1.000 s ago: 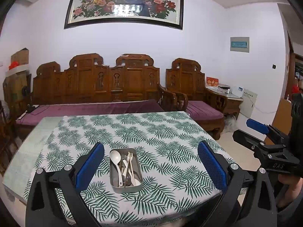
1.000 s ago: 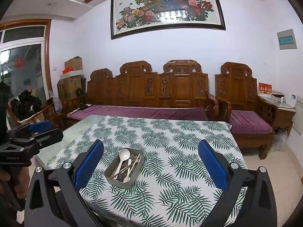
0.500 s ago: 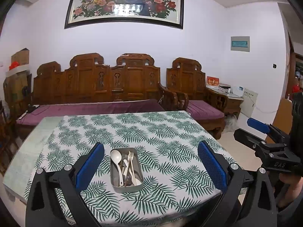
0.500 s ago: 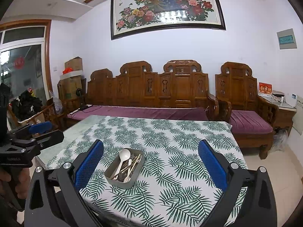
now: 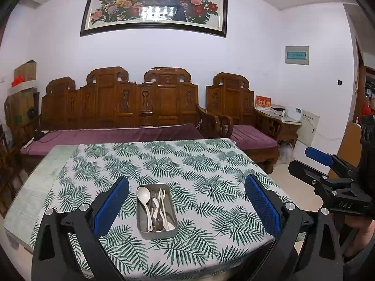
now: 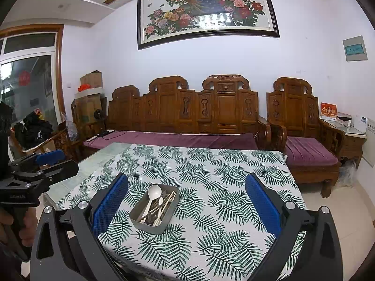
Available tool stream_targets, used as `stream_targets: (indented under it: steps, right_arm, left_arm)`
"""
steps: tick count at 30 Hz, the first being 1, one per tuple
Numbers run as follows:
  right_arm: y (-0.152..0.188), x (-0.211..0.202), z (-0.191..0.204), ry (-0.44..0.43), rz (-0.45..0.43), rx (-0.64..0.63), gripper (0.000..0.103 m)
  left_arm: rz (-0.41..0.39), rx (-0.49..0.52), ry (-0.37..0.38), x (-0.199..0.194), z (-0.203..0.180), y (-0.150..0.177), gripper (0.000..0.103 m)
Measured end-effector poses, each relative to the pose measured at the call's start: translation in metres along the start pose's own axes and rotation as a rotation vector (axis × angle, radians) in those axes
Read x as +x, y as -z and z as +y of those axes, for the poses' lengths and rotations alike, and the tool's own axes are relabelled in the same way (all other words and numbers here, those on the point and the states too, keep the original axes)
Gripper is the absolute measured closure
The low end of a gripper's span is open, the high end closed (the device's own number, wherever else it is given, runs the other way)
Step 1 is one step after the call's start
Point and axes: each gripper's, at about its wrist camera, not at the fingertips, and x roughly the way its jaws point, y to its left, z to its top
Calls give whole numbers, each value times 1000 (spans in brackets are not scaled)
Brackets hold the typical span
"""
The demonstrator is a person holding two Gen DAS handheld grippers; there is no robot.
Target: Organize utensils
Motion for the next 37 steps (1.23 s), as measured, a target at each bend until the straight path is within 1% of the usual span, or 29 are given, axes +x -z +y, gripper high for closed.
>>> stream_targets:
  steps: [37]
  right_arm:
    - [2, 0, 2, -2, -2, 2, 3]
  left_arm:
    - [-5, 3, -6, -4, -2, -2, 8]
